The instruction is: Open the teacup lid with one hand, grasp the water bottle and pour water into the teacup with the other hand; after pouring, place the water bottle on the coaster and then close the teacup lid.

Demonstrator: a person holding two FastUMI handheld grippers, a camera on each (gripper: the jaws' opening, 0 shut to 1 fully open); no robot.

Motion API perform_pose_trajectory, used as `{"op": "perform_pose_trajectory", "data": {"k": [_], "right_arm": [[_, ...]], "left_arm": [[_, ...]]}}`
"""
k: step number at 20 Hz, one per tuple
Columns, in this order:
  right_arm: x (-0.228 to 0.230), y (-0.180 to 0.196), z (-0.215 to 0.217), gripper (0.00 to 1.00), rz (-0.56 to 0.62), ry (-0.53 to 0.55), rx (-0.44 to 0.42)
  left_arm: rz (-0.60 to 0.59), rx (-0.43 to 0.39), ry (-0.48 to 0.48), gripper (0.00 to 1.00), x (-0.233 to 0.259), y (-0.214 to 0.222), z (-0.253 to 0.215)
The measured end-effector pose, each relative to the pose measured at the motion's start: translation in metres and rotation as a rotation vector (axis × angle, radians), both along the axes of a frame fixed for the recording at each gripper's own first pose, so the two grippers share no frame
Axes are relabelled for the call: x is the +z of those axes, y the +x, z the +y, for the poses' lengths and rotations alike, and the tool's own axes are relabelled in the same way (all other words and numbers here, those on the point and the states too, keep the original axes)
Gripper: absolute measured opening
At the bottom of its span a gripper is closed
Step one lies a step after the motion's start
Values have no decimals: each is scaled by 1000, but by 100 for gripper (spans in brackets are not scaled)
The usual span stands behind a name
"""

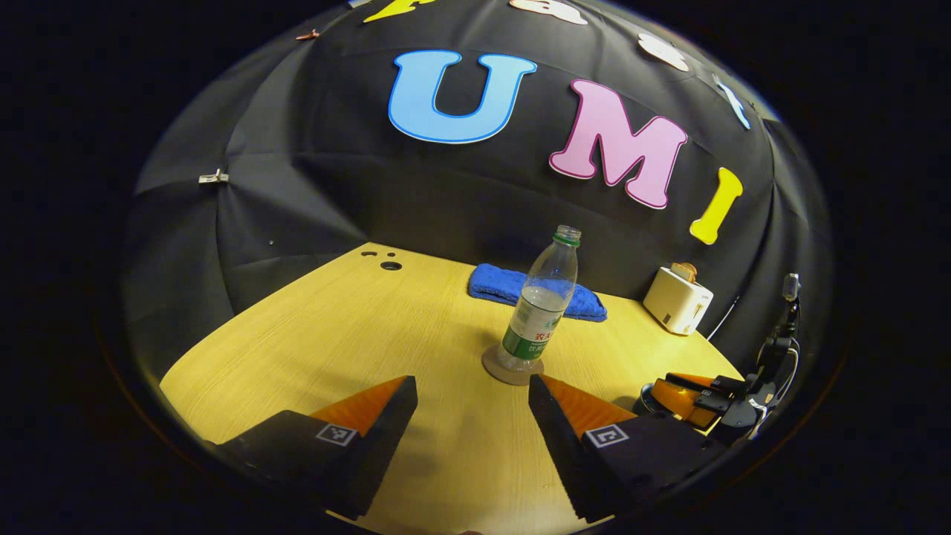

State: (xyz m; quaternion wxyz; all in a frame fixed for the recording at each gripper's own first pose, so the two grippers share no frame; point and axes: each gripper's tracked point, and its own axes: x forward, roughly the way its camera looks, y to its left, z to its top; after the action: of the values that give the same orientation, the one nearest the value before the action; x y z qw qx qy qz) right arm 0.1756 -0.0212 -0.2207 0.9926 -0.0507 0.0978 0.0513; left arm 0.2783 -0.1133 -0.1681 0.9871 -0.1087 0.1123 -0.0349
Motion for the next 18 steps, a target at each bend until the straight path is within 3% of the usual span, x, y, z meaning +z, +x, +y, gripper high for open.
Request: {"op": "perform_pose_trajectory", "data": {"k": [1, 2, 4, 7, 15, 18], "right_arm": [[-1, 0, 1, 30, 8, 6, 12], [0, -2, 1, 28, 8, 12, 14], [4, -3, -3, 39, 12, 16, -4], [29, -8, -7, 100, -21, 3, -19], [138, -54, -12, 98, -78, 31, -121], [203, -78, -20, 98, -171, -4, -141]], "left_arm": [[0, -5, 5, 96, 1, -1, -1], [-3, -8, 14, 96, 2, -1, -1], [-21, -4, 56, 96, 5, 1, 1], [-66, -31, 118, 96, 15, 12, -3], [-172, -68, 150, 95, 103, -7, -34], [-218, -71, 180, 95, 150, -21, -33]]}}
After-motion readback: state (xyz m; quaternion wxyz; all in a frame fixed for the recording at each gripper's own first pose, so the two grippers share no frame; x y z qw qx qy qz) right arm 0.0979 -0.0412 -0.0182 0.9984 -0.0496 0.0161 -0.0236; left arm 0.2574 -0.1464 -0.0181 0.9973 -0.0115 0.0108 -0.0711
